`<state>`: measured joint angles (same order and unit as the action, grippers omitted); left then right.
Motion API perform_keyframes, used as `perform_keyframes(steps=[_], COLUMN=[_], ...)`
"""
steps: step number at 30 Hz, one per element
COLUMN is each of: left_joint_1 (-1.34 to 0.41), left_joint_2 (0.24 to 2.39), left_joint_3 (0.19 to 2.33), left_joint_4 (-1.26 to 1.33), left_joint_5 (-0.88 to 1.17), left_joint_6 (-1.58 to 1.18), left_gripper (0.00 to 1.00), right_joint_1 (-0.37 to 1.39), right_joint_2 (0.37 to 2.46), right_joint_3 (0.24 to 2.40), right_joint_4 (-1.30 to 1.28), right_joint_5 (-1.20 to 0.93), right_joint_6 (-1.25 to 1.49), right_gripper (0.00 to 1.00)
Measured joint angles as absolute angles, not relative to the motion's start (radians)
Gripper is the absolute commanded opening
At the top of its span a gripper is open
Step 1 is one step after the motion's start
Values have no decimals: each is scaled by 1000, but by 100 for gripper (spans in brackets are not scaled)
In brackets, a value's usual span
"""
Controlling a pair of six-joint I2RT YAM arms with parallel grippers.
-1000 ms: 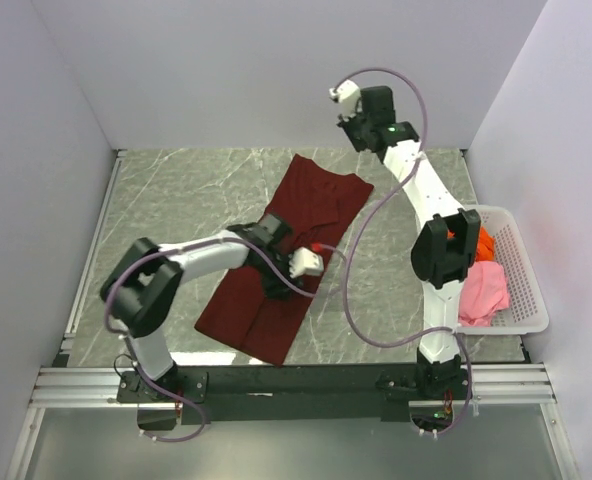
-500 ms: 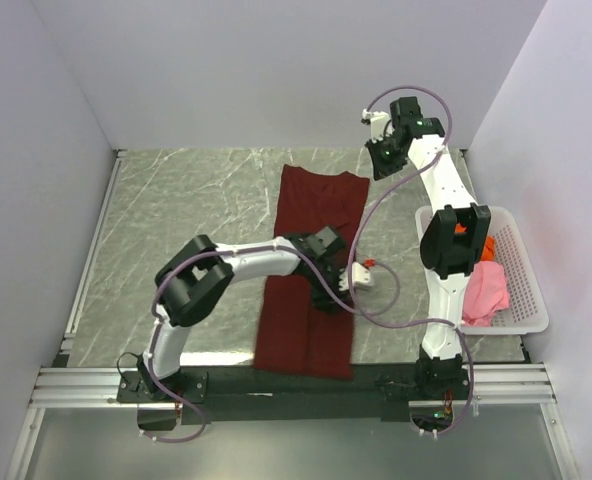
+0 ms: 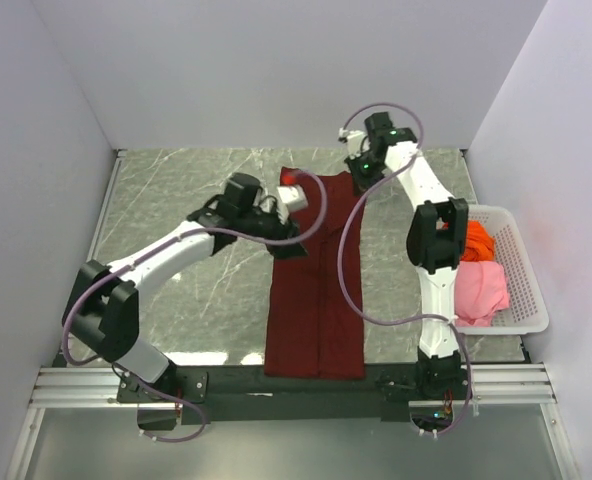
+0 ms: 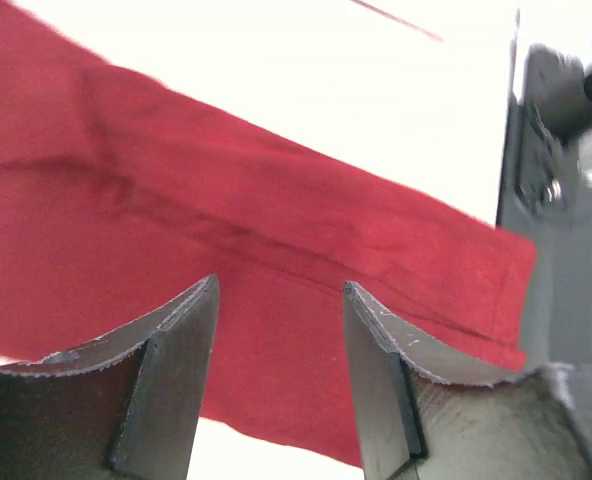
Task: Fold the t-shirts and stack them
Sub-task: Fold the tshirt
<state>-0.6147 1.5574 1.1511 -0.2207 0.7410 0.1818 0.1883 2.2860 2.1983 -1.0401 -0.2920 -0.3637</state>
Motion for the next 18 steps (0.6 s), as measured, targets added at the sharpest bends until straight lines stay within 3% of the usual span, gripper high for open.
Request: perform_keyframes(steps=[12,15,16,18], left_joint_1=[-315,-302,-298,-294], left_joint_2=[1637,1638,1638,1638], left_joint_3=[1121,1121,1121,1121], left_joint_4=[-138,-138,-139,-140], left_joint_5=[724,721,721,722], left_joint_6=[-136,-148,-149,-152], left_gripper=[59,59,59,59], right_joint_1=[326,330,329,326], right_joint_2=[2492,2492,2492,2484], right_joint_3=[2259,2278,2283,2283], right_joint_4=[-972,-962,-962,-956], right_joint_5=[-210,-205,-205,-206], right_joint_6=[-344,-342,-345,-355], right_gripper=[6,18,29,39])
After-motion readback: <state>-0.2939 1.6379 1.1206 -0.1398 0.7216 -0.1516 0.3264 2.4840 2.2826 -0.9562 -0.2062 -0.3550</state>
